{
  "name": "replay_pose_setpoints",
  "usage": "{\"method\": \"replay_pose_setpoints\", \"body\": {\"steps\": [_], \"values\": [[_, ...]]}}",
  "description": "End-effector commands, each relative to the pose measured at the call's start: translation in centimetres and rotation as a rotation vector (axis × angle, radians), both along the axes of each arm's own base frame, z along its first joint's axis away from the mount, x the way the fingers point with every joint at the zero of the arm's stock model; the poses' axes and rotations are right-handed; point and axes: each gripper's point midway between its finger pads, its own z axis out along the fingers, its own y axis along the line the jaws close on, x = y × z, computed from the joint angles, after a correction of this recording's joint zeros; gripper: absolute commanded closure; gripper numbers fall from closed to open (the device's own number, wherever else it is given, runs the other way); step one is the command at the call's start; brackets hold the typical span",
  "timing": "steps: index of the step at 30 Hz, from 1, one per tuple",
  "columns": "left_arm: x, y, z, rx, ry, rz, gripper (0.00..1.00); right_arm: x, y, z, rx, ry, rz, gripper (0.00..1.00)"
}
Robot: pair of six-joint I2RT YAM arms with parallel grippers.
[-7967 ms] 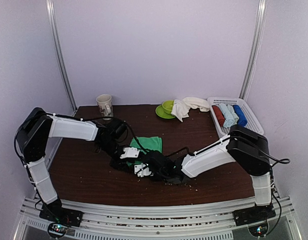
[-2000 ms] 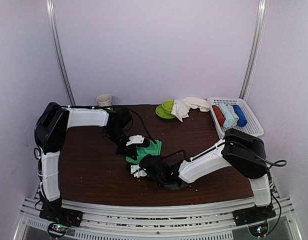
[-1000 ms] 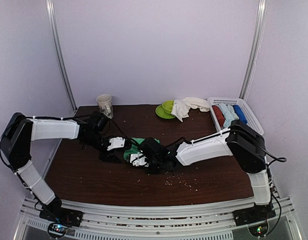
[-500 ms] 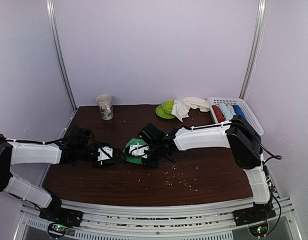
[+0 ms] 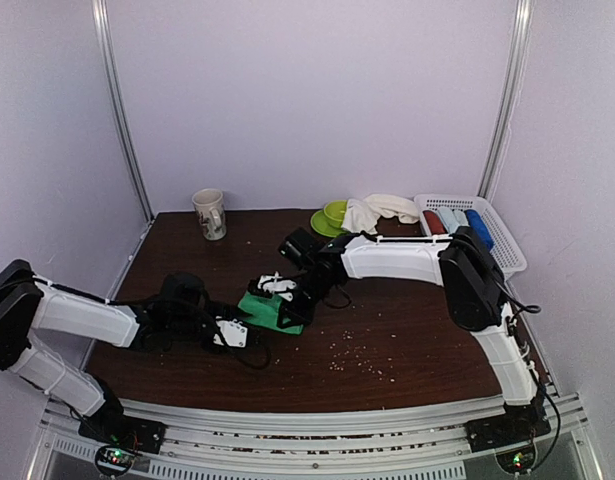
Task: Roll the towels
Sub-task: Roll the towel at the center of the board.
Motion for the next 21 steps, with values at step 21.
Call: {"method": "replay_pose_setpoints", "body": {"steps": [21], "values": [[4.0,-1.2,-1.1,0.039,-0.183,0.139,0.67,-5.5,-2.7,-5.0,-0.126,0.434,0.04,0.88]]}}
